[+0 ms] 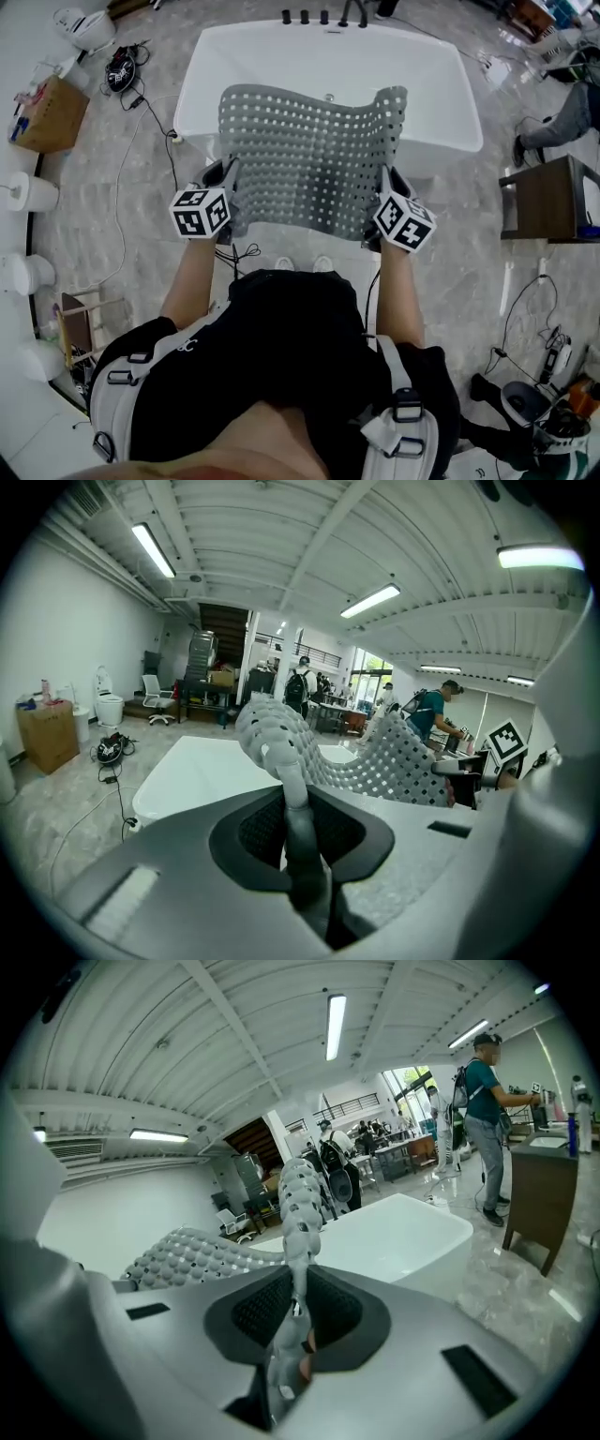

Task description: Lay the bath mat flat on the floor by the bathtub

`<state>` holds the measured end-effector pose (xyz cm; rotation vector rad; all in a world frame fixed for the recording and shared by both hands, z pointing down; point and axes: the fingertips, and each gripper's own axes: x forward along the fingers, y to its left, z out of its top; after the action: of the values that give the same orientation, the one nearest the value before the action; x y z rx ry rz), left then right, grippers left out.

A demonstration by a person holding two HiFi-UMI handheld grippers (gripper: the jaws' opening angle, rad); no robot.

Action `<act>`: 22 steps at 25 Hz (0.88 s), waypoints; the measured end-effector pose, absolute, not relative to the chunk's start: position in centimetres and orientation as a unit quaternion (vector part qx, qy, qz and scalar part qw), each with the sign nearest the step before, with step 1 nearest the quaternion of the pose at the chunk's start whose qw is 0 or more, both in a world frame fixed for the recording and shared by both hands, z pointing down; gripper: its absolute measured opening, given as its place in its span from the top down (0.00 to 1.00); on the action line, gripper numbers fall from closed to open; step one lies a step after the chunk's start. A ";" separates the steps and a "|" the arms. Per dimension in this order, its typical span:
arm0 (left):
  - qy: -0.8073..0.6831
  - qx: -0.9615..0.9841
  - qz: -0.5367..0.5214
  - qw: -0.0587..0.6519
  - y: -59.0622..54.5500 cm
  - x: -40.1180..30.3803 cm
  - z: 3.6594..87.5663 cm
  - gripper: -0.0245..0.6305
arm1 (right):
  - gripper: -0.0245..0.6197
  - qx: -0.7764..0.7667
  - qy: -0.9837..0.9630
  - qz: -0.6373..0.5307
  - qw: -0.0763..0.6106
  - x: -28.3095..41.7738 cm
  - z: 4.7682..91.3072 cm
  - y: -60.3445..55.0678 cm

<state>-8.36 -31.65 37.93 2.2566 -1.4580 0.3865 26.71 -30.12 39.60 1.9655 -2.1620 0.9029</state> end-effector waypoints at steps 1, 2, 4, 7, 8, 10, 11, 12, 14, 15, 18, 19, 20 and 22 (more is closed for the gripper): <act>-0.526 0.809 0.144 0.218 -31.7 -8.3 38.7 0.89 | 0.88 0.640 -0.705 0.302 0.046 27.0 40.4 -30.2; -0.527 0.805 0.150 0.226 -31.8 -8.3 39.6 0.89 | 0.88 0.638 -0.703 0.309 0.050 27.2 41.2 -30.3; -0.529 0.797 0.161 0.245 -31.4 -9.1 41.8 0.89 | 0.88 0.635 -0.700 0.321 0.063 26.8 43.0 -30.1; -0.524 0.782 0.185 0.282 -29.9 -10.4 46.2 0.89 | 0.88 0.626 -0.695 0.340 0.093 25.2 46.5 -29.2; -0.521 0.778 0.194 0.294 -29.6 -10.3 47.7 0.89 | 0.88 0.622 -0.694 0.347 0.104 25.1 47.8 -29.2; -0.517 0.768 0.209 0.315 -29.6 -9.6 50.9 0.89 | 0.88 0.614 -0.690 0.363 0.123 25.4 50.7 -29.6; -0.516 0.763 0.215 0.325 -29.8 -9.5 52.5 0.89 | 0.88 0.610 -0.688 0.369 0.133 25.4 52.2 -30.0; -0.515 0.757 0.220 0.336 -29.9 -9.6 54.1 0.89 | 0.88 0.606 -0.687 0.374 0.143 25.2 53.8 -30.2; -0.515 0.743 0.227 0.362 -29.4 -10.8 57.6 0.89 | 0.88 0.600 -0.681 0.385 0.164 24.2 57.1 -29.6; -0.514 0.736 0.232 0.374 -28.9 -11.4 59.3 0.89 | 0.88 0.598 -0.677 0.393 0.173 23.6 58.8 -29.1; -0.509 0.724 0.242 0.398 -28.6 -12.4 64.1 0.89 | 0.88 0.592 -0.669 0.406 0.194 22.8 63.7 -28.7; -0.507 0.723 0.245 0.401 -28.9 -12.4 65.9 0.89 | 0.88 0.591 -0.669 0.405 0.198 22.9 65.4 -29.1; -0.505 0.723 0.248 0.400 -29.3 -12.3 67.7 0.89 | 0.88 0.591 -0.669 0.403 0.202 23.0 67.3 -29.5; -0.505 0.722 0.255 0.398 -30.1 -12.3 72.0 0.89 | 0.88 0.591 -0.668 0.402 0.208 23.4 71.8 -30.4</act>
<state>-12.32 -30.07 72.03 1.8278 -1.2789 0.6453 23.39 -30.37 71.82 1.6442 -1.8584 1.1193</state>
